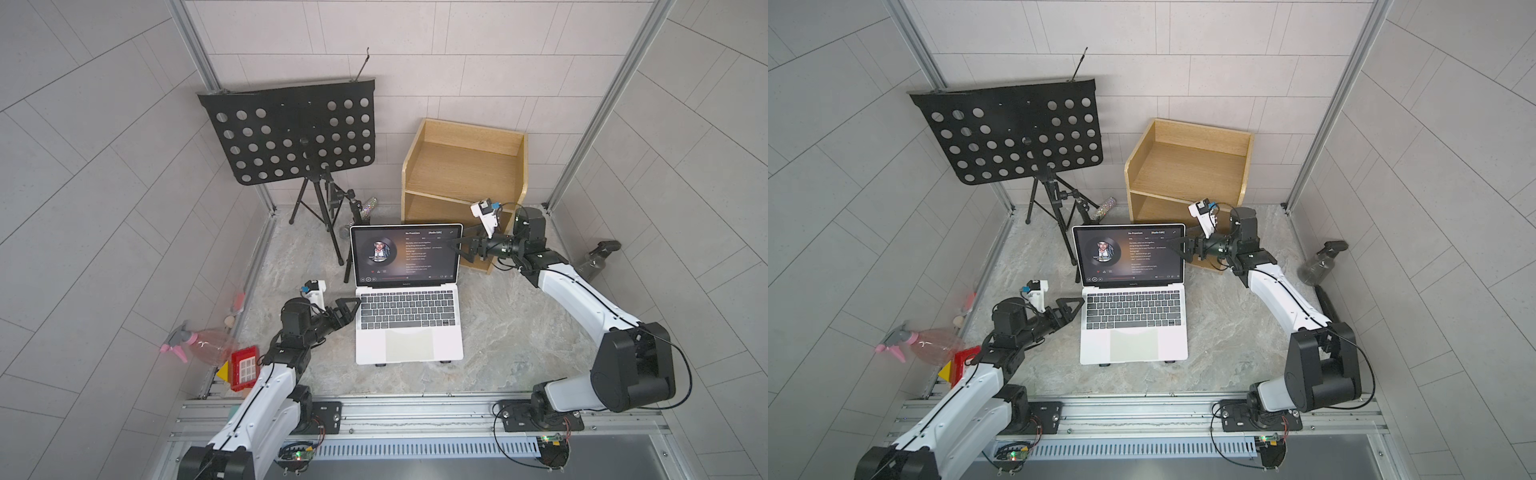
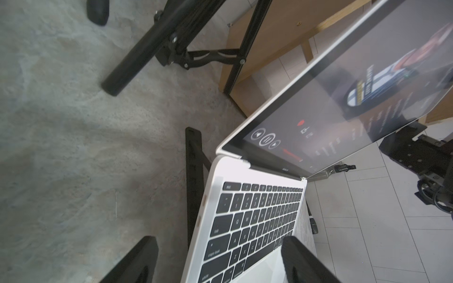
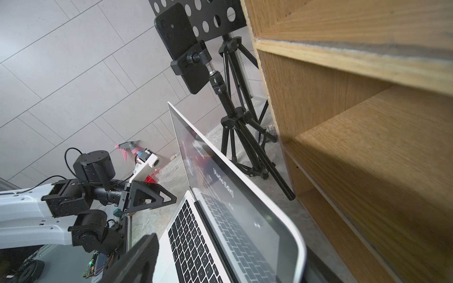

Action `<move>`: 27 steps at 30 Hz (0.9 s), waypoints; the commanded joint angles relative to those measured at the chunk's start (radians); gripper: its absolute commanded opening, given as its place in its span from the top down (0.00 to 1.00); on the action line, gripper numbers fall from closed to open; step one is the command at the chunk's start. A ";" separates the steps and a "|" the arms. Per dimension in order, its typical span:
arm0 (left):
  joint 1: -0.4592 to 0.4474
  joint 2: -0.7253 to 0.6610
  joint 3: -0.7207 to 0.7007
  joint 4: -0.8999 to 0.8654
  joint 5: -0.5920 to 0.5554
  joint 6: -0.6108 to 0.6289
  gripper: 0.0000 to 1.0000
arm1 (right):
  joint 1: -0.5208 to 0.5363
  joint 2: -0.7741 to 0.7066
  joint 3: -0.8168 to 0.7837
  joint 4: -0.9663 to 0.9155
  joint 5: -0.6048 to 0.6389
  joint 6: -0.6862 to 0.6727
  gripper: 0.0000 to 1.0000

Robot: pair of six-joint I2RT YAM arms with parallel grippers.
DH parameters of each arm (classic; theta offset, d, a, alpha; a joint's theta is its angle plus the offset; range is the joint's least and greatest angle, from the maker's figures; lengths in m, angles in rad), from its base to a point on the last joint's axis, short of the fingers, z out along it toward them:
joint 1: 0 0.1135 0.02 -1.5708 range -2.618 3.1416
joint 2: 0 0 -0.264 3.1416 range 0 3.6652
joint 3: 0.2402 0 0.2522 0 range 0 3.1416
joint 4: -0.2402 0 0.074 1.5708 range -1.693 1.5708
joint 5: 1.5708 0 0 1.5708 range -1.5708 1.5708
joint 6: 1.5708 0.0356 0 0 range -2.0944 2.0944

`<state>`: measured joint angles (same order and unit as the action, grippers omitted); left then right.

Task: Close the laptop lid and set it aside
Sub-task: Close the lid of the laptop.

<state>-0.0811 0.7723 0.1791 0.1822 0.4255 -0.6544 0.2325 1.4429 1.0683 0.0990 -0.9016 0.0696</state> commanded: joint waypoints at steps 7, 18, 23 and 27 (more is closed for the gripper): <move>-0.008 -0.027 -0.076 0.127 0.028 0.009 0.23 | 0.006 0.034 0.085 -0.079 -0.099 -0.046 0.16; -0.035 0.231 -0.054 0.267 0.053 -0.004 0.37 | 0.008 0.061 0.112 -0.105 -0.112 -0.063 0.16; -0.080 0.417 -0.044 0.392 0.032 -0.007 0.43 | 0.008 0.067 0.119 -0.116 -0.115 -0.068 0.16; -0.091 0.570 -0.041 0.527 0.063 -0.019 0.50 | 0.008 0.068 0.120 -0.125 -0.115 -0.075 0.16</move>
<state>-0.1604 1.2602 0.1379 0.6399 0.5049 -0.6697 0.2321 1.4956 1.1603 0.0025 -0.9630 0.0120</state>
